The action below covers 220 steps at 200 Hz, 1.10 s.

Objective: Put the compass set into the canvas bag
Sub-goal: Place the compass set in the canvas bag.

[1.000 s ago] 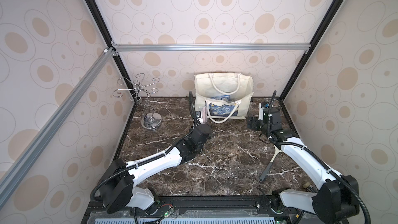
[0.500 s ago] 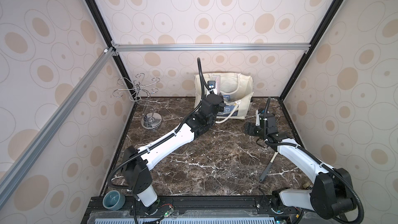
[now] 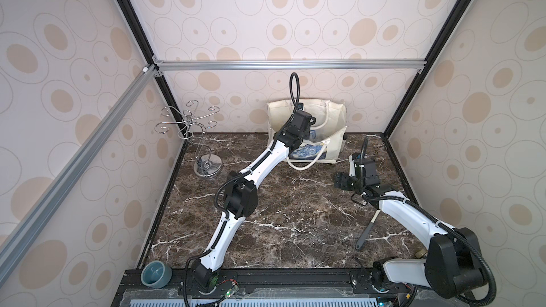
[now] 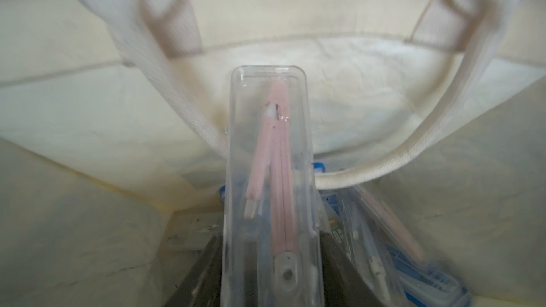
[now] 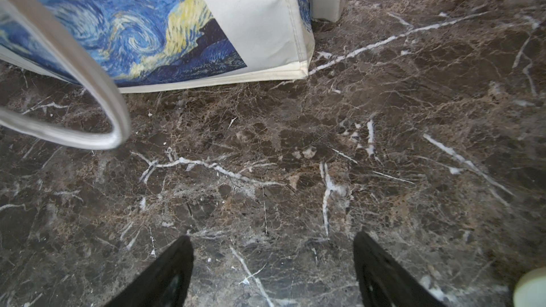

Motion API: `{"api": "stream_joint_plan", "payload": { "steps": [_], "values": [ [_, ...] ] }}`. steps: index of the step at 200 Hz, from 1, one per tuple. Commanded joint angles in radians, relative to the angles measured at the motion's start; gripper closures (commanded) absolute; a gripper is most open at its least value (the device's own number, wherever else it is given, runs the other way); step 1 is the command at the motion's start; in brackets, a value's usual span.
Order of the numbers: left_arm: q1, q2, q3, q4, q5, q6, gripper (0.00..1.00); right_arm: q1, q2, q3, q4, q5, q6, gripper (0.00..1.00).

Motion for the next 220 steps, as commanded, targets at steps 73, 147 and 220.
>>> {"api": "stream_joint_plan", "payload": {
  "steps": [73, 147, 220],
  "values": [
    [0.023, -0.013, -0.005, -0.006, 0.090, -0.015, 0.26, -0.005, 0.034, 0.008, -0.017, -0.016, 0.015, 0.13],
    [0.017, -0.108, -0.005, 0.038, 0.204, 0.100, 0.00, -0.007, 0.028, 0.022, -0.038, 0.022, -0.002, 0.13],
    [-0.012, -0.316, -0.142, 0.082, 0.122, 0.245, 0.00, -0.027, 0.015, 0.024, -0.046, 0.106, -0.046, 0.12]
  ]
}}
